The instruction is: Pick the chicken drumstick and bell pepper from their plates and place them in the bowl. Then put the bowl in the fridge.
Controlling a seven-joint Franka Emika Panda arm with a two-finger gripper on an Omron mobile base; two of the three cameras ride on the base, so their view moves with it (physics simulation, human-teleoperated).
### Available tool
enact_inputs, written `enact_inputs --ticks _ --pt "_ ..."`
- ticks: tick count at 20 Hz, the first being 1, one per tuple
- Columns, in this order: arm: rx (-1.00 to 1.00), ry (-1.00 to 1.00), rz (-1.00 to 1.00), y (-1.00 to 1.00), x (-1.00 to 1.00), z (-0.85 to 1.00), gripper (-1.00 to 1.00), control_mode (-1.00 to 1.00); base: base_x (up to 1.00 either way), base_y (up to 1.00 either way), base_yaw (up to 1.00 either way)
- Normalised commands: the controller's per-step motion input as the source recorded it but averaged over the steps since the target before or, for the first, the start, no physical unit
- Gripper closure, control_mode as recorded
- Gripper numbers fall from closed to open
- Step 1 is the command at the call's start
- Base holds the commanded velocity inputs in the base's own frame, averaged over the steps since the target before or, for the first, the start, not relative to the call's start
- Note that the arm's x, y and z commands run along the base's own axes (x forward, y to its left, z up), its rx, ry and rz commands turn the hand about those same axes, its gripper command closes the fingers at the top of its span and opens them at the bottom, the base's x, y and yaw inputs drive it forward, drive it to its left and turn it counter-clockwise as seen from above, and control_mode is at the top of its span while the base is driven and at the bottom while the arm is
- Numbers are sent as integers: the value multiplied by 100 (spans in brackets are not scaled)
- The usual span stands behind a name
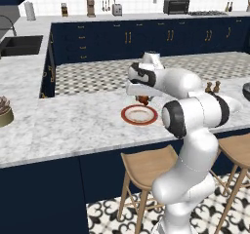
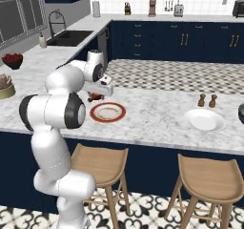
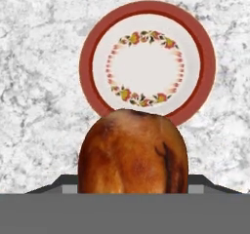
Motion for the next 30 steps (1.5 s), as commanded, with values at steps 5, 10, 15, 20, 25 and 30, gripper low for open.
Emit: enact_inputs --ticks 5,10,15,20,25,30 --pt "-1 -6 -13 0 -100 66 100 -100 0 0 0" --pt "-6 -26 -10 -3 -100 5 100 -100 0 0 0" --pt "-3 -38 -9 -41 -80 1 100 100 -20 -19 -3" --pt "0 0 0 0 0 0 100 100 -34 -100 -18" --pt "0 0 0 0 0 0 100 100 3 -100 -8" --pt "0 0 0 0 0 0 100 100 -1 -100 -4"
